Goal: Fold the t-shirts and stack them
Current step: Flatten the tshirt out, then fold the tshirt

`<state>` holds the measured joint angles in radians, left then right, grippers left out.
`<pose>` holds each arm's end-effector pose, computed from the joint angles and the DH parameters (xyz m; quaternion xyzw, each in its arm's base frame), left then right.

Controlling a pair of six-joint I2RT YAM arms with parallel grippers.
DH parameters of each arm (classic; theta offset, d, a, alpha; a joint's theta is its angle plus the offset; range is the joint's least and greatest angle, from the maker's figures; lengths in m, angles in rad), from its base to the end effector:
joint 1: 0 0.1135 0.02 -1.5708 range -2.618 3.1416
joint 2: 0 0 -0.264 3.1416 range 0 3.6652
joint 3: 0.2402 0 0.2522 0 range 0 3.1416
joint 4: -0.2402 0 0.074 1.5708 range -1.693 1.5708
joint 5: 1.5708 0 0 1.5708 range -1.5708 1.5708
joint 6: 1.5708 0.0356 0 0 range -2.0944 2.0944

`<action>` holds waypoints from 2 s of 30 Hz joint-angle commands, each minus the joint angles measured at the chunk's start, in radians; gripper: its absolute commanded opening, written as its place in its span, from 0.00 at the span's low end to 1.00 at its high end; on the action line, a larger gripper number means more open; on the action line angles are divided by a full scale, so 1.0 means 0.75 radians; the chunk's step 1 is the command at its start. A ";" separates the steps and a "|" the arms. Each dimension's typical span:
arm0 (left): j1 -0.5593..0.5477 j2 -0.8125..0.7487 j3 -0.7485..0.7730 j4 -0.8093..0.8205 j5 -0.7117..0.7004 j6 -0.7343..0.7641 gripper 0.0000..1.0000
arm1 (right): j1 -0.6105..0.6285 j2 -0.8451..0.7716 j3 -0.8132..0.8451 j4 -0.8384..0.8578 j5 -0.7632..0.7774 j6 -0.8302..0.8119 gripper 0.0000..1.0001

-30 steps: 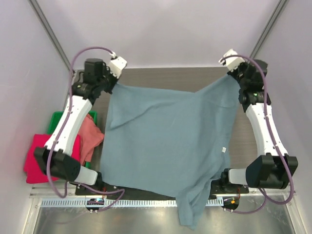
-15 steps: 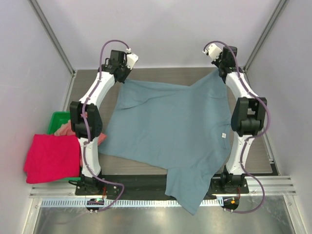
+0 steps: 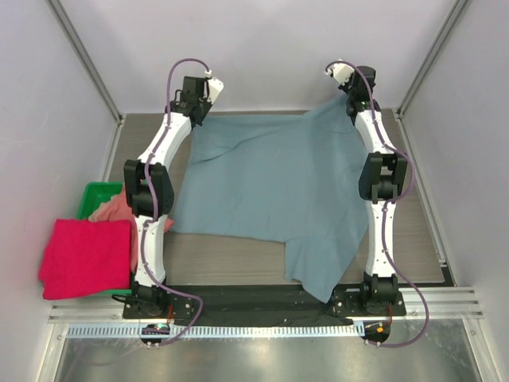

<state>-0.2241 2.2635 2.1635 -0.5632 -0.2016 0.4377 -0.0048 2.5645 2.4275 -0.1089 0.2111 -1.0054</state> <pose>0.5126 -0.1095 0.2849 0.2488 0.8600 0.1364 0.4240 0.5976 -0.0103 0.2570 -0.3193 0.7191 -0.3687 0.4951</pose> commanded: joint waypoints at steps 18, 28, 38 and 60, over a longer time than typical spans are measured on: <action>0.002 0.066 0.093 0.305 0.019 0.095 0.00 | 0.062 -0.265 -0.351 0.295 0.080 -0.007 0.01; -0.006 0.130 0.124 0.340 0.052 0.099 0.00 | 0.053 -0.333 -0.422 0.252 0.109 0.007 0.01; -0.004 0.144 0.142 0.389 -0.003 0.126 0.00 | 0.053 -0.319 -0.379 0.186 0.099 0.023 0.01; 0.000 -0.152 -0.166 0.393 0.032 0.175 0.00 | 0.113 -0.860 -0.931 -0.059 0.099 0.126 0.01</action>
<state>-0.2268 2.2330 2.0529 -0.3180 -0.1825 0.5537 0.0490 2.0094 1.7912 -0.1394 0.2718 -0.9394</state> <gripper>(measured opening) 0.006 0.026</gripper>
